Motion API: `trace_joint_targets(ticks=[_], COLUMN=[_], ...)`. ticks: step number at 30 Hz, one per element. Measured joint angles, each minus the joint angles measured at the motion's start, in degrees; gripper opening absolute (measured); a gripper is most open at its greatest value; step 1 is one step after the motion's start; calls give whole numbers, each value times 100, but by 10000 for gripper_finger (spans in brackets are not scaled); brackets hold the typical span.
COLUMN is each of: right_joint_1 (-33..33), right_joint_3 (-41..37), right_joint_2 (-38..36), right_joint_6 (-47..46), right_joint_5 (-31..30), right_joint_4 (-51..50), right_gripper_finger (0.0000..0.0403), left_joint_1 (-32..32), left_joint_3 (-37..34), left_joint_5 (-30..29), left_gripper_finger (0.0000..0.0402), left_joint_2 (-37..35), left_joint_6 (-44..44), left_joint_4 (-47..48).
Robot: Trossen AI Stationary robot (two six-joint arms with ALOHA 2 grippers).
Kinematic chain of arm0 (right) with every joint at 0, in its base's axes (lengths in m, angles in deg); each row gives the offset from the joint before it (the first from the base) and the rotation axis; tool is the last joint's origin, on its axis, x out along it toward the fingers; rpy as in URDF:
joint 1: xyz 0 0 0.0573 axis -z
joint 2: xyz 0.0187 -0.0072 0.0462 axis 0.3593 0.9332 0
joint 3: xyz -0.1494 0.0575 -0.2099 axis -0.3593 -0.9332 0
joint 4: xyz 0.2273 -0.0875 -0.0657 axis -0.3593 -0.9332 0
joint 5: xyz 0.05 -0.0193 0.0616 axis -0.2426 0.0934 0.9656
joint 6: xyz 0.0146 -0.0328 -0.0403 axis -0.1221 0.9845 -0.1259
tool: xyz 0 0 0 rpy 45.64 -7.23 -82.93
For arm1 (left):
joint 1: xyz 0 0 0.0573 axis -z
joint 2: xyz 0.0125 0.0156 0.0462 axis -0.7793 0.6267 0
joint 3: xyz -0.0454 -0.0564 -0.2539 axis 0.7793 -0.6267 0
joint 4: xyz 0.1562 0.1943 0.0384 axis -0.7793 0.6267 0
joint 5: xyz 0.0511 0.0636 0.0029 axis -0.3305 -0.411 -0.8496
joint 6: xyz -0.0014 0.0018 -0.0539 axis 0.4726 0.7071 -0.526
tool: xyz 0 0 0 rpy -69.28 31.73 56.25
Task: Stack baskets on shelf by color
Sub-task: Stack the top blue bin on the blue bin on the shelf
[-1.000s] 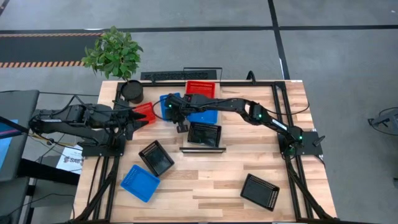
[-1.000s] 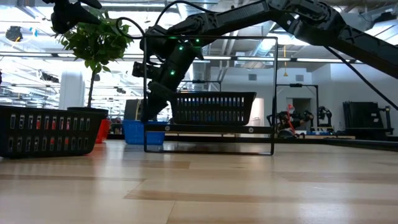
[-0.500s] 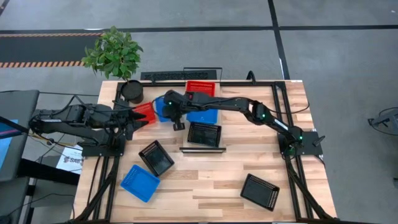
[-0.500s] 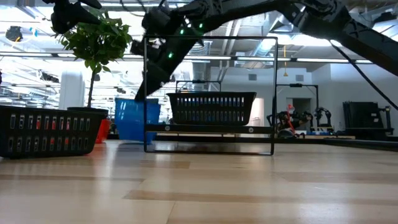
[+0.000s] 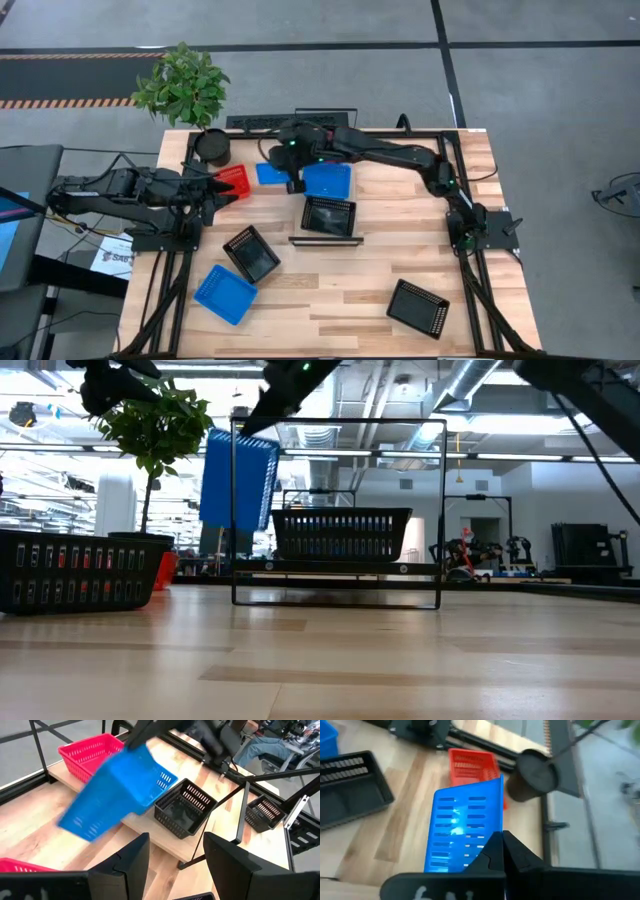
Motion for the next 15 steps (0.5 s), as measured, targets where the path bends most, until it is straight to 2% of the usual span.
trace_joint_targets(ticks=[6, 15], right_joint_1=[-67, -56], right_joint_3=[0, -61], right_joint_2=[-683, -1651], right_joint_6=[123, 300], right_joint_5=[-679, -757], right_joint_4=[-837, -2326], right_gripper_finger=[1, 0], left_joint_1=[0, 0], left_joint_3=[0, 0], left_joint_5=[-11, -46], left_gripper_finger=[174, 174], left_joint_2=[-1, -2], left_joint_6=[64, 173], left_joint_4=[2, 20])
